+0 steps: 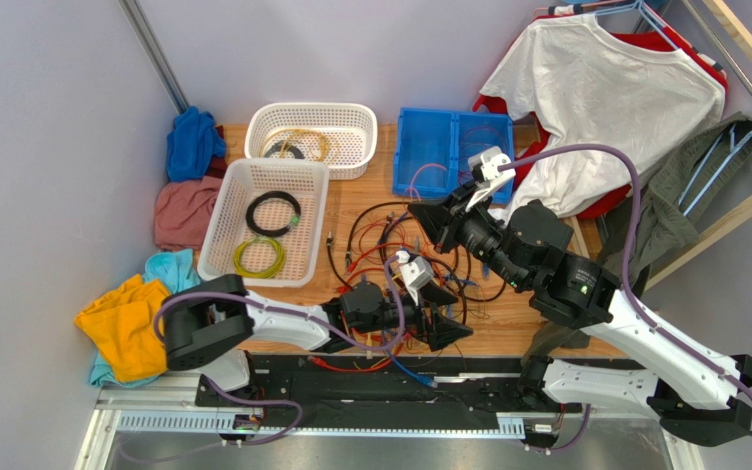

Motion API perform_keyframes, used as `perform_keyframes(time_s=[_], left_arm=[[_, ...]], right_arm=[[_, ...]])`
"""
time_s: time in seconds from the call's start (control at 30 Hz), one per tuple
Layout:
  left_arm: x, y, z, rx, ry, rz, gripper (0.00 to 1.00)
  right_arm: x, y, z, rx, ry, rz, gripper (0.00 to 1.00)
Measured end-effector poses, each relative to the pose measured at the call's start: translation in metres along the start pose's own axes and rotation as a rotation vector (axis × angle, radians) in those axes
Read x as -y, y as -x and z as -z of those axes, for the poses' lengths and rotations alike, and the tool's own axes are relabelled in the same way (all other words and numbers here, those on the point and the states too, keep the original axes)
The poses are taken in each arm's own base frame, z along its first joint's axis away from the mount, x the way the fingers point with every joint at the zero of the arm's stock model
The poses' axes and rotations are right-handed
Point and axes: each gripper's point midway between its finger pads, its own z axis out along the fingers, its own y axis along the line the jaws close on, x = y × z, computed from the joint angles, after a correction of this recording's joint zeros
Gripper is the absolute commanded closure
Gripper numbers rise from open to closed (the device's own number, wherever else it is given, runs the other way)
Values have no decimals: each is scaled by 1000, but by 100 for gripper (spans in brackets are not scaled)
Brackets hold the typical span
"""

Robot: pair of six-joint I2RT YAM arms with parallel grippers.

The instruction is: Untangle the cables

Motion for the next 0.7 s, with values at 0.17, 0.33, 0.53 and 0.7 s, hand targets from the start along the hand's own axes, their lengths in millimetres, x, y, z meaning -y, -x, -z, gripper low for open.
perform_keyframes(time_s=[0.17,0.33,0.53,0.7], left_arm=[[-15,-24,-16,-37,21,-4,44],[-20,-24,-18,-34,41,-25,100],[-36,-28,19,-78,181,-1,100],[-69,-61,71,-161,388,74,100]], right_arm=[[0,-5,-2,-13,2,1,100],[1,-8,-2,-17,-2,6,100],[10,9,2,20,-46,54,100],[11,79,15,166,-99,92,100]])
